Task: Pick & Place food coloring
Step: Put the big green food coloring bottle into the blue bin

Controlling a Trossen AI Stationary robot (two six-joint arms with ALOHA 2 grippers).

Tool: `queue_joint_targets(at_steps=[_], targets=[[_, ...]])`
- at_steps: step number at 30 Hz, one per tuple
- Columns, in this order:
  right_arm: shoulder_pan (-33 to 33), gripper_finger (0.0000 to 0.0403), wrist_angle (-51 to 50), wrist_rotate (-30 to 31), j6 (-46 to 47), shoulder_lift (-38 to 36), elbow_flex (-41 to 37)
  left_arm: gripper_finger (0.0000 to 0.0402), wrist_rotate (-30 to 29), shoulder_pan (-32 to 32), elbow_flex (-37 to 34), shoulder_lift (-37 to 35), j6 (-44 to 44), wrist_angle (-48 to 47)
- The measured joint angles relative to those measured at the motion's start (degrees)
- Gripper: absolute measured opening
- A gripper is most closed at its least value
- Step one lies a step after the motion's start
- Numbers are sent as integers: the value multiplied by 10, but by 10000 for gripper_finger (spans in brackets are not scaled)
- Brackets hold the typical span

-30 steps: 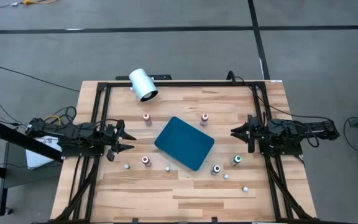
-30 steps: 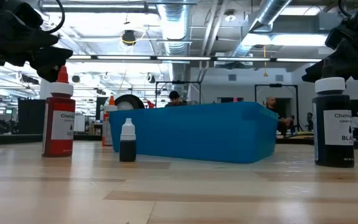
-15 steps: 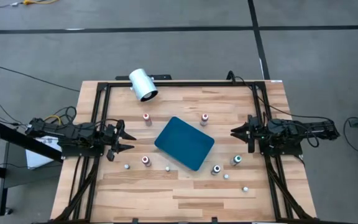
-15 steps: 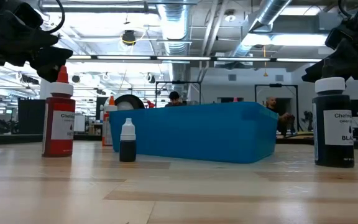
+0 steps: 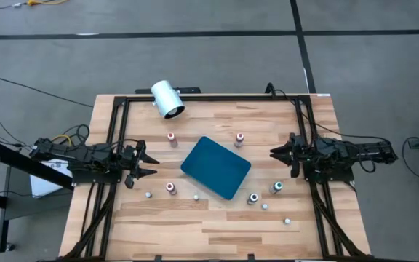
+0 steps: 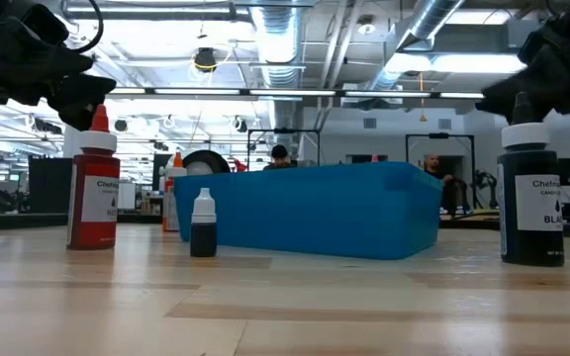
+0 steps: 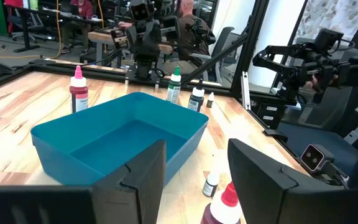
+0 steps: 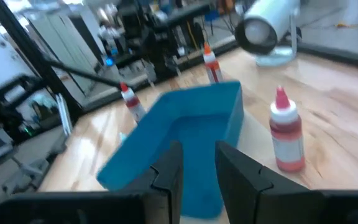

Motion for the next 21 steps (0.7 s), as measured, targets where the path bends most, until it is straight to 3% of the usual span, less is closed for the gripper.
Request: queue_joint_targets(at_steps=[12,17,21], targets=[[0,84,198,47,-4,0,0,165,0,0,0,0,0,0],[0,83,202,43,-20,0,0,165,0,0,0,0,0,0],[0,76,135,-1,-19,1,15,165,0,0,0,0,0,0]])
